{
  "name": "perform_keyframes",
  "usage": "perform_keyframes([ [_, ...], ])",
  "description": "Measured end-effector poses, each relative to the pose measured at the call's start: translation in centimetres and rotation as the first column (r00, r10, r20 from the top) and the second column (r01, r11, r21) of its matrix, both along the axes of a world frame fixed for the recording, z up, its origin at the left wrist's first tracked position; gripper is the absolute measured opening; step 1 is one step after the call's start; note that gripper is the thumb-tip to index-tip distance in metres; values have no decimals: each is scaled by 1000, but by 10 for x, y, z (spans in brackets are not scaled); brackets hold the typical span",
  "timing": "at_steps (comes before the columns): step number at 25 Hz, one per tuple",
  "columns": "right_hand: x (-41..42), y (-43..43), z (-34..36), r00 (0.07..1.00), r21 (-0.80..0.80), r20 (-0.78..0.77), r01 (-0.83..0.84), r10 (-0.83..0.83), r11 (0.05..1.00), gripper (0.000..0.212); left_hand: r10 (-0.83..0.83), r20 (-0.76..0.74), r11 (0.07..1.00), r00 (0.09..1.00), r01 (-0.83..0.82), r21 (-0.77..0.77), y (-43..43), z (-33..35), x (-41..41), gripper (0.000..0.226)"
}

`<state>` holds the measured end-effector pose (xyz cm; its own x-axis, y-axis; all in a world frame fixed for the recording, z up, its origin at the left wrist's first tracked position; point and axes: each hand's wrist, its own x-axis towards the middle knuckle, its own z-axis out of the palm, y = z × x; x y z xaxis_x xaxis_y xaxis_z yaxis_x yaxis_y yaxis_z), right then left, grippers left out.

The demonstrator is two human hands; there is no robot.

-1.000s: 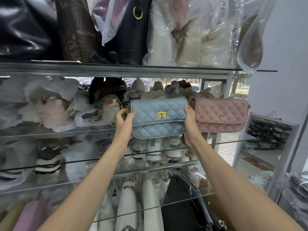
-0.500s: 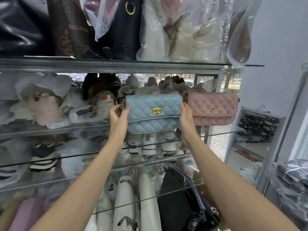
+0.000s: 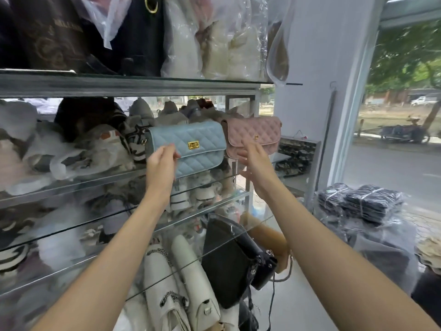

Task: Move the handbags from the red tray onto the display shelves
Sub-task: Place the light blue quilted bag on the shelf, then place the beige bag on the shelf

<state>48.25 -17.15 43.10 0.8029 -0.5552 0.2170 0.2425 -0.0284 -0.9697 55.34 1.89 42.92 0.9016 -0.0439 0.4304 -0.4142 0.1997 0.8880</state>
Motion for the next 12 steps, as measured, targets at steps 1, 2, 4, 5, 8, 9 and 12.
perform_keyframes([
  [1,-14,7,1,1000,1,4,17,-17,1000,31,-66,-5,997,998,66,25,1,1,-7,35],
  [2,-29,13,0,999,5,8,39,-39,999,31,-132,-16,990,991,133,53,1,1,-16,36],
  [4,-62,24,-6,996,16,0,86,-86,996,26,-240,-40,965,970,243,98,0,-5,-31,37],
  [5,-81,27,-12,993,5,-14,118,-118,993,23,-294,-62,948,954,300,109,-2,-11,-41,38],
  [8,-140,38,-32,970,-35,-70,233,-234,972,19,-449,-139,880,883,464,102,-12,-36,-74,41],
  [9,-160,41,-38,958,-40,-86,270,-272,962,17,-490,-165,856,856,508,93,-16,-47,-84,42],
  [12,-237,50,-60,898,-52,-132,416,-419,908,17,-623,-248,740,742,662,123,-32,-78,-133,42],
])
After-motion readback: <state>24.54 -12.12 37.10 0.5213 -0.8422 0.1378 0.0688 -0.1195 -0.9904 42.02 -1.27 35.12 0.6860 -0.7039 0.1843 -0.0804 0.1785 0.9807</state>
